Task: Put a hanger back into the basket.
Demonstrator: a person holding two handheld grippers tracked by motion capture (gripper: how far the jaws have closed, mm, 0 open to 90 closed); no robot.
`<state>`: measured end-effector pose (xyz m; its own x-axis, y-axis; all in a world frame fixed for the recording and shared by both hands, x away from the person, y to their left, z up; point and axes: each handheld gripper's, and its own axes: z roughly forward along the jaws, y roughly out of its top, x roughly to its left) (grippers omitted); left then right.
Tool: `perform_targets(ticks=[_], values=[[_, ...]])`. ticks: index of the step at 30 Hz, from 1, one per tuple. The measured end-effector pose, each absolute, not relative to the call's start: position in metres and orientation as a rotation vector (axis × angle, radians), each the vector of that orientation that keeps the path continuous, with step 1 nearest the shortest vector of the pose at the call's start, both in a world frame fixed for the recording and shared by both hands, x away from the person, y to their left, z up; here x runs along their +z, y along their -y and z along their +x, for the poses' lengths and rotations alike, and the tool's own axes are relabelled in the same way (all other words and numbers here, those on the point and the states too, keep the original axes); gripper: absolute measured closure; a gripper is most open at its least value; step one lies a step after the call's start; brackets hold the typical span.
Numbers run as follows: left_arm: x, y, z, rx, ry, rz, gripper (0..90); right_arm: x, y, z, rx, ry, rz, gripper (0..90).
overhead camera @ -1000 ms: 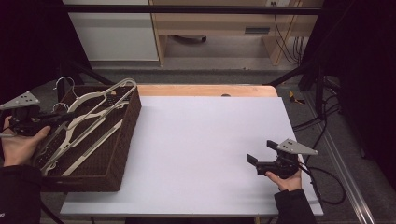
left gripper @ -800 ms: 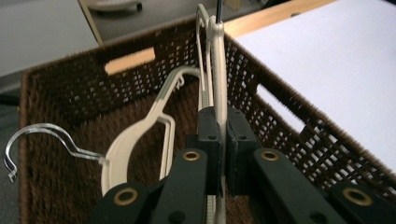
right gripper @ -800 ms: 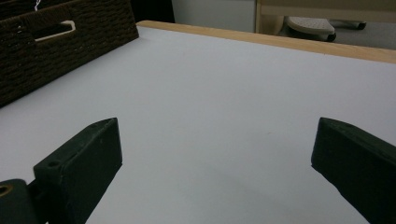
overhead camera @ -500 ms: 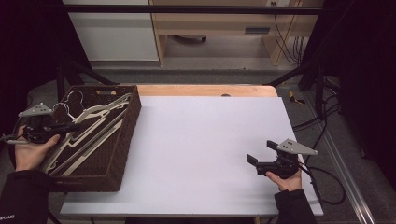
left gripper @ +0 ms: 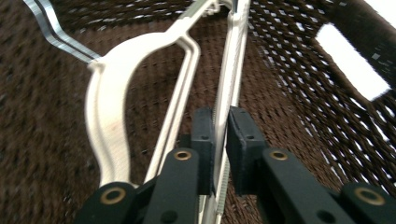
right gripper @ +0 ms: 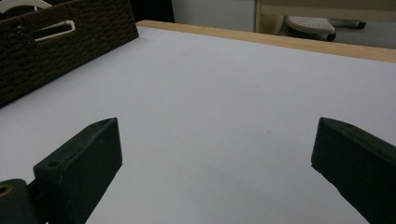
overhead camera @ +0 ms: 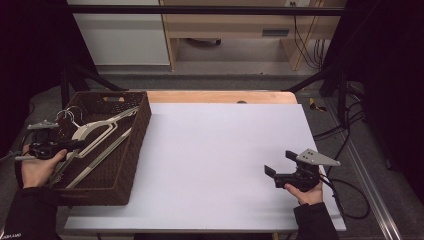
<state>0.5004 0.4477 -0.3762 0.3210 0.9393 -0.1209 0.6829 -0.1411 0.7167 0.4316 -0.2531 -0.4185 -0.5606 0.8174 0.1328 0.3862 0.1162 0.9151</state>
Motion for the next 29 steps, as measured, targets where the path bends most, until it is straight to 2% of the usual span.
perform_targets(ticks=[4, 9, 18, 22, 25, 29], values=[[-0.372, -0.45, 0.495, 0.538, -1.496, 1.856, 62.6, -0.418, 0.253, 0.431, 1.438, -1.994, 1.169, 2.4], [-0.364, -0.447, 0.483, 0.562, -1.446, 1.793, 54.7, -0.418, 0.254, 0.431, 1.441, -1.991, 1.169, 2.4], [-0.342, -0.395, 0.442, 0.605, -1.155, 1.66, 28.0, -0.415, 0.258, 0.429, 1.448, -1.979, 1.165, 2.4], [-0.341, -0.364, 0.429, 0.61, -1.045, 1.666, 11.4, -0.414, 0.258, 0.428, 1.456, -1.966, 1.17, 2.2], [-0.343, -0.341, 0.422, 0.582, -0.987, 1.668, 7.1, -0.413, 0.261, 0.427, 1.461, -1.961, 1.164, 2.1], [-0.351, -0.32, 0.418, 0.58, -0.945, 1.7, 6.4, -0.411, 0.263, 0.426, 1.474, -1.945, 1.173, 2.0]])
